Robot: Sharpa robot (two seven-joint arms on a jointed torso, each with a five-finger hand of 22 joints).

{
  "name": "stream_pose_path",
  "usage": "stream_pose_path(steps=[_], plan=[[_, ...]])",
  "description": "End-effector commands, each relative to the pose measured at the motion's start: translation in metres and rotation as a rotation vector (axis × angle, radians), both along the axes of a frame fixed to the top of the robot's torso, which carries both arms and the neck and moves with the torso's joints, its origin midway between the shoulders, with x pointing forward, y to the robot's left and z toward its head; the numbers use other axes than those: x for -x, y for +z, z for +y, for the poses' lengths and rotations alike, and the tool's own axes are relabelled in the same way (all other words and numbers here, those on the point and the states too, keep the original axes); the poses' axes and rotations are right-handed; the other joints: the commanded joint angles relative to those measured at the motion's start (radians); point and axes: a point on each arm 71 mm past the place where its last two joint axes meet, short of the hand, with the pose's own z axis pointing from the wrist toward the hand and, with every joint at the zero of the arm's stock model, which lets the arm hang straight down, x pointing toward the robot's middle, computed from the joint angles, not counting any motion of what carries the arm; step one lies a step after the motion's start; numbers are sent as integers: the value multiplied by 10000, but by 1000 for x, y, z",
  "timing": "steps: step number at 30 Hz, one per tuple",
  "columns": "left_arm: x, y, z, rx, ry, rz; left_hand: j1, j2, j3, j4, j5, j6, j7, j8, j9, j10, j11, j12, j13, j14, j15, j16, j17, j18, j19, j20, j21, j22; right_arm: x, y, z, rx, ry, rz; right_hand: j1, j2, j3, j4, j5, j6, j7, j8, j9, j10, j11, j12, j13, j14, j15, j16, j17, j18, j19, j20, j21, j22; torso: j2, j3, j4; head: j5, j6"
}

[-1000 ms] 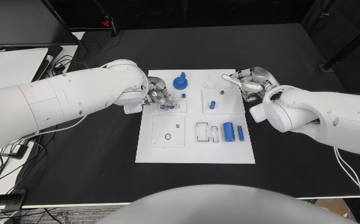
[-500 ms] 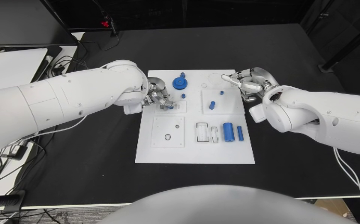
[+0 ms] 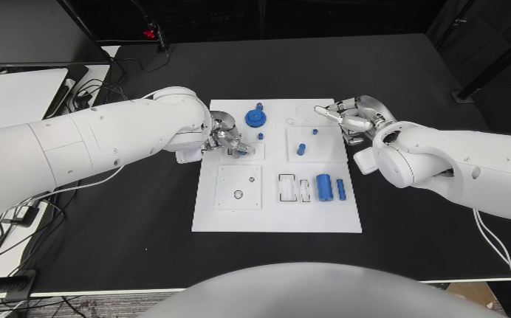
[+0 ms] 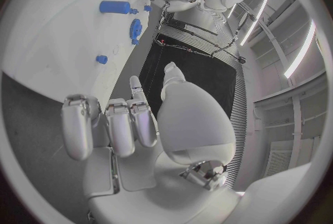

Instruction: Assemble the parts on the task board

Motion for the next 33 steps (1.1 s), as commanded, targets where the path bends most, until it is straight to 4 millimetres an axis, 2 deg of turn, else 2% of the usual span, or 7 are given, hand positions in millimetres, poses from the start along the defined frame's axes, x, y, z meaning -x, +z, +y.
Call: stream_pose_path(steps=[1,15,18,20,22,26,33], plan=[[1,-3,0,-277,3,-54,-350,-57,-294,0,-205,-43,49,-82,58,1022,38,-13,2627,1028,44,8,2635,-141,1042,-40,31,2630,0,1,1,-48,73,-38,-40,98,-69,10,57,-68,-6,69,17,1059,-22,25,2633,1039,-48,24,2630,102,72,-5,-25,2164,2,2,-2,-6,-8],[-1,-1,0,-117,137,-366,-971,10,-1032,-2,-497,-90,50,-138,284,1022,33,-13,2627,1028,30,8,2635,-141,1042,-94,31,2630,0,1,1,-39,67,1,-40,98,-69,10,57,-68,-6,69,17,1059,-22,25,2633,1039,-48,24,2630,102,72,-5,-25,2164,-1,3,-3,-14,-12],[-2,-1,1,-156,156,-536,-1387,5,-1466,-11,-1123,-45,52,-141,385,1022,32,-13,2627,1028,34,8,2635,-141,1042,-94,31,2630,0,0,1,-39,70,15,-40,98,-69,10,57,-68,-6,69,17,1059,-22,25,2633,1039,-48,24,2630,102,72,-5,-25,2164,3,0,-4,-24,-17],[-3,0,2,-141,184,-760,-1735,-58,-1861,-9,-1827,-12,55,-147,459,1022,39,-13,2627,1028,40,8,2635,-141,1042,-91,31,2630,0,0,1,-37,69,24,-40,98,-69,10,57,-68,-6,69,17,1059,-22,25,2633,1039,-48,24,2630,102,72,-5,-25,2164,2,1,3,-36,-20],[-3,1,4,-78,220,-928,-2004,-111,-2218,-23,-2271,31,56,-152,528,1022,39,-13,2627,1028,44,8,2635,-141,1042,-86,31,2630,0,0,1,-36,72,32,-40,98,-69,10,57,-68,-6,69,17,1059,-22,25,2633,1039,-48,24,2630,102,72,-5,-25,2164,2,3,7,-47,-16],[-3,7,11,137,257,-1236,-2176,-223,-2605,-19,-2583,59,55,-175,610,1022,33,-13,2627,1028,47,8,2635,-141,1042,-85,31,2630,0,0,1,-32,69,41,-40,98,-69,10,57,-68,-6,69,17,1059,-22,25,2633,1039,-48,24,2630,102,72,-5,-25,2164,-3,4,4,-47,-3],[-4,27,25,285,205,-1592,-2010,-335,-2760,-28,-2501,-71,81,-178,722,1022,50,-13,2627,1028,57,8,2635,-141,1042,-80,31,2630,-1,0,1,-29,70,55,-54,119,-84,3,76,-81,-7,90,19,1059,-22,25,2633,1039,-48,24,2630,107,60,-4,-38,2159,-4,14,2,-19,6]])
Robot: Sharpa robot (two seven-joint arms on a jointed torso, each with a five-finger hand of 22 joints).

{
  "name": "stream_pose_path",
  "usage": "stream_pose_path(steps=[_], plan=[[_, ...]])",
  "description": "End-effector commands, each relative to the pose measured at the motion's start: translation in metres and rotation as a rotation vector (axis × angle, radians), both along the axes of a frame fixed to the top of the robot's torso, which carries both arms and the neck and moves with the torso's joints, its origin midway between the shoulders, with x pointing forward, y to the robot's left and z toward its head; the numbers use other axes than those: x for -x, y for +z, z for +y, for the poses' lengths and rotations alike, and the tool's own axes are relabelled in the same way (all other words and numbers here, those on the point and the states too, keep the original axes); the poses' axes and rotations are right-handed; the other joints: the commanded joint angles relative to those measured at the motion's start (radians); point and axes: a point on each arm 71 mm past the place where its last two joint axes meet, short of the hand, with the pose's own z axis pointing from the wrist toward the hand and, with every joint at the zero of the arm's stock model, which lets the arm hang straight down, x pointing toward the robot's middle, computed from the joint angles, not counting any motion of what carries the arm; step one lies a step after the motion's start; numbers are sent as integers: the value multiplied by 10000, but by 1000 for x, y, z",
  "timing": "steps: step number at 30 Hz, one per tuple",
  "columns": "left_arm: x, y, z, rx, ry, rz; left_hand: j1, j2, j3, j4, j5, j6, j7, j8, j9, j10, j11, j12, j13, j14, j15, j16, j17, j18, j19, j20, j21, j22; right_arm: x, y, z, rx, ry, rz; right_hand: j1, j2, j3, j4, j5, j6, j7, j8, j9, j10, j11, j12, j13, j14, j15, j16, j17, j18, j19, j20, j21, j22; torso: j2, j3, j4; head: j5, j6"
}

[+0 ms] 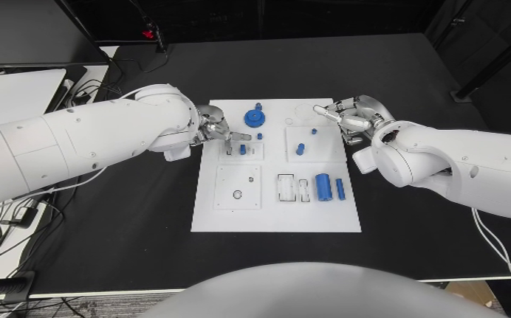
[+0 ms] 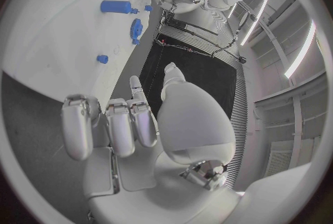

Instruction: Assemble the parts on the task board

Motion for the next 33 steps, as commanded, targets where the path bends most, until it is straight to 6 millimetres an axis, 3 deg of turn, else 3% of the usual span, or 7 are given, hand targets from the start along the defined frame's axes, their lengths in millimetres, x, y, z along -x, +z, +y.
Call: stream_pose_path(steps=[1,7,12,16,21,25,33], plan=[[-2,14,3,191,-173,-541,128,-67,-93,-12,98,-70,-5,19,91,1023,51,-13,2630,1028,60,8,2635,-141,1043,-78,31,2633,0,0,2,-43,91,18,2,63,-62,-21,35,-81,-7,25,13,1059,-22,25,2633,1039,-48,24,2632,106,60,-4,-38,2159,0,8,5,34,15],[-6,34,15,289,-210,-858,276,-30,-147,-10,212,-128,-7,171,275,1023,52,-13,2630,1028,70,8,2635,-141,1043,-71,31,2633,0,0,2,-46,102,25,2,63,-62,-21,35,-81,-7,25,13,1059,-22,25,2633,1039,-48,24,2632,106,60,-4,-38,2159,9,-3,3,61,62],[-16,46,25,387,-143,-944,697,260,-163,-23,226,-129,-64,469,605,1023,6,-13,2630,1028,49,8,2635,-141,1043,-76,31,2633,0,0,3,-50,112,30,0,68,-66,-22,39,-85,-7,31,14,1059,-21,25,2633,1039,-48,24,2632,108,57,-4,-42,2157,8,2,-9,196,152],[-25,47,28,323,-63,-757,790,399,-166,-16,210,-129,-77,477,639,1023,-7,-13,2630,1028,41,8,2635,-141,1043,-81,31,2633,0,0,4,-63,136,32,0,68,-66,-22,39,-85,-7,31,14,1059,-21,25,2633,1039,-48,24,2632,108,57,-4,-42,2157,26,-13,-36,312,226],[-36,47,30,145,92,-629,896,559,-192,-17,95,-141,-83,453,656,1023,-12,-13,2630,1028,28,8,2635,-141,1043,-89,31,2633,0,0,5,-71,149,27,0,68,-66,-22,39,-85,-7,31,14,1059,-21,25,2633,1039,-48,24,2632,108,57,-4,-42,2157,15,-8,-13,348,228],[-44,45,30,-7,230,-564,931,641,-216,-11,32,-125,-86,449,665,1023,-11,-13,2630,1028,19,8,2635,-141,1043,-95,31,2633,0,0,5,-82,166,21,0,68,-66,-22,39,-85,-7,31,14,1059,-21,25,2633,1039,-48,24,2632,108,57,-4,-42,2157,26,-14,-35,429,254],[-55,35,24,-359,151,-431,935,711,-237,-5,10,-93,-90,449,670,1023,-14,-13,2630,1028,13,8,2635,-141,1043,-99,31,2633,0,1,7,-99,198,5,0,68,-66,-22,39,-85,-7,31,14,1059,-21,25,2633,1039,-48,24,2632,108,57,-4,-42,2157,18,-10,-11,451,293]])
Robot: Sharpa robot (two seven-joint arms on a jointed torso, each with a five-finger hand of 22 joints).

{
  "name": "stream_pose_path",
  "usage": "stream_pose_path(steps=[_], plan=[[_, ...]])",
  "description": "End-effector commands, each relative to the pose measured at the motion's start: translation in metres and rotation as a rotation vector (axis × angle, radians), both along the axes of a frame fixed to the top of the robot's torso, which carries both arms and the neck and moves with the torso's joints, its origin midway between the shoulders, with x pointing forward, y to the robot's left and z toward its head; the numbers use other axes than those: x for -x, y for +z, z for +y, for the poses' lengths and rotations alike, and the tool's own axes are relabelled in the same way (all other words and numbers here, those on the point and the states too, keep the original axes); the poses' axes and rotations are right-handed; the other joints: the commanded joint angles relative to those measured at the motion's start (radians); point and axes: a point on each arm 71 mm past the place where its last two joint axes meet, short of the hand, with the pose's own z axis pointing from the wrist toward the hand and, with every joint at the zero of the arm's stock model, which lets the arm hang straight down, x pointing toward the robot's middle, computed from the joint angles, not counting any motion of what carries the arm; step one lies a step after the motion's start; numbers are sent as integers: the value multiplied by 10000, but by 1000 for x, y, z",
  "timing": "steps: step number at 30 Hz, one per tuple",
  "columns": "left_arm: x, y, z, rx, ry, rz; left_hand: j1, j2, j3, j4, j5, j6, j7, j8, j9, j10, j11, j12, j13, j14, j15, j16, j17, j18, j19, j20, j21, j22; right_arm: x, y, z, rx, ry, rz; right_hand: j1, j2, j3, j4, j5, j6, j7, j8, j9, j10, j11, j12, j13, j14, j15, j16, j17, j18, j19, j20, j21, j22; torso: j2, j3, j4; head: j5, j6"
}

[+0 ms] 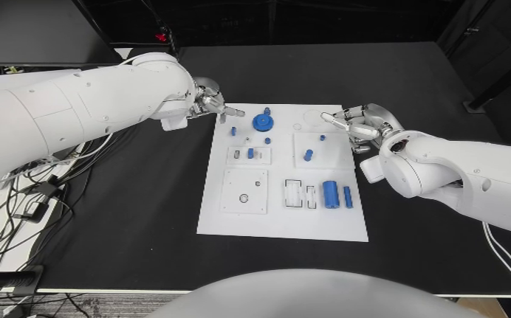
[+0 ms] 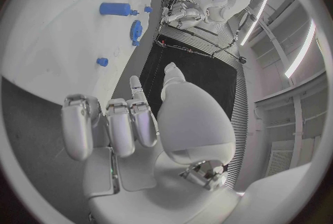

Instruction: Assemble the parts on the task board

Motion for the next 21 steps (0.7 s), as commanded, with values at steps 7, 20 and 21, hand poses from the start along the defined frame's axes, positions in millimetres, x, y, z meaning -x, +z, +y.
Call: stream_pose_path(steps=[7,20,21], plan=[[-5,-13,-7,-501,-698,445,-55,156,-140,-3,-111,29,-46,-12,-8,1024,-12,-13,2631,1028,4,8,2635,-140,1043,-104,31,2633,0,1,3,-64,120,-34,-2,70,-38,6,41,-85,-7,31,17,1059,-21,25,2633,1039,-48,24,2634,108,57,-4,-42,2151,-12,-2,17,34,22],[-7,-24,-12,-989,-1081,643,-109,328,-271,-8,-136,128,-49,-183,-104,1024,-14,-13,2631,1028,-7,8,2635,-140,1043,-118,31,2633,0,1,4,-63,122,-28,-2,70,-38,6,41,-85,-7,31,17,1059,-21,25,2633,1039,-48,24,2634,108,57,-4,-42,2151,-24,11,22,38,-8],[-7,-24,-12,-1010,-1100,661,-109,352,-281,-9,-137,141,-50,-200,-113,1024,-14,-13,2631,1028,-8,8,2635,-140,1043,-119,31,2633,0,1,4,-63,122,-29,-2,70,-38,6,41,-85,-7,31,17,1059,-21,25,2633,1039,-48,24,2634,108,57,-4,-42,2151,-24,11,22,38,-8]])
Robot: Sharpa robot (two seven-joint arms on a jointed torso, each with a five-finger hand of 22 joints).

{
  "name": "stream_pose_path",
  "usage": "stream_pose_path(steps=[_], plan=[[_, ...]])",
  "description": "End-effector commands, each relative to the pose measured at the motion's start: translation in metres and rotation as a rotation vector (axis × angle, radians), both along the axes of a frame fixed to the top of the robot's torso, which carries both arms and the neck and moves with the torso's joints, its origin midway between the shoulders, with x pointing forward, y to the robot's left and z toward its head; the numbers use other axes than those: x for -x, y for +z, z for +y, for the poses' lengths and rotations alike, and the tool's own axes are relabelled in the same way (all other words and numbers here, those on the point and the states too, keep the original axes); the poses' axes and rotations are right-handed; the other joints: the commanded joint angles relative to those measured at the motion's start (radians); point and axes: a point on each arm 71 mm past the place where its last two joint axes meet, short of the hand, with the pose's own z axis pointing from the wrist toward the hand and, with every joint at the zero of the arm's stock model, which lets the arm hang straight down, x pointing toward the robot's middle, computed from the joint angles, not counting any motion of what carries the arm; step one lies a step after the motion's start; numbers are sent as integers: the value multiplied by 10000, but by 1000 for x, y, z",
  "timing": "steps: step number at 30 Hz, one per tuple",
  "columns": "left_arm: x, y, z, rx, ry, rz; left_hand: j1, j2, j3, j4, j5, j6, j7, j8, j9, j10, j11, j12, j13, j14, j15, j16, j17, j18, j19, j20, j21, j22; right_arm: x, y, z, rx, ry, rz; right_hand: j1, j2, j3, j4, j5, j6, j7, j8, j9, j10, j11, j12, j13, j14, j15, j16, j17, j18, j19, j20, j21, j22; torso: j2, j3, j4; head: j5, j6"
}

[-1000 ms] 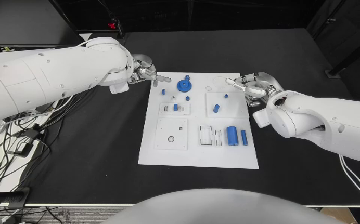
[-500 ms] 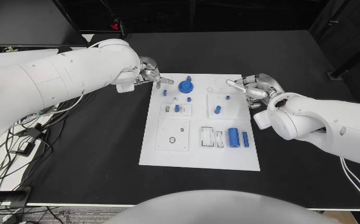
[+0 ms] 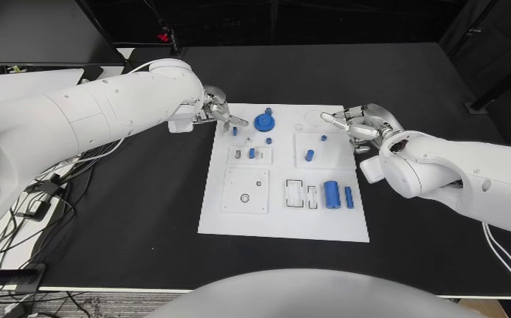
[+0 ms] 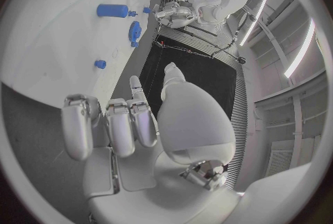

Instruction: Assemble the parts on the task board

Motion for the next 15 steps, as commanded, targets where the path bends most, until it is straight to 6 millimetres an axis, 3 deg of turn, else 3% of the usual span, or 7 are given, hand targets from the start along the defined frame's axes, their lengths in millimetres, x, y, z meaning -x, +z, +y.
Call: stream_pose_path(steps=[1,15], plan=[[0,-1,-1,-270,-480,143,-2,152,-73,5,-63,95,2,-61,-22,1024,-15,-13,2632,1028,-8,8,2635,-140,1042,-46,31,2634,0,1,2,-46,88,-26,-3,71,-39,5,42,-85,-7,31,11,1060,-21,25,2632,1039,-48,25,2635,108,57,-4,-42,2153,-1,1,-3,5,-1],[-1,-8,-5,-206,-606,394,353,471,-184,-17,82,371,-37,-344,-169,1024,-53,-13,2632,1028,-35,8,2635,-140,1042,-57,31,2634,0,1,2,-45,94,-14,-11,95,-56,0,58,-105,-5,56,13,1060,-21,25,2632,1039,-47,25,2635,111,49,-4,-51,2150,9,0,6,-60,-38]])
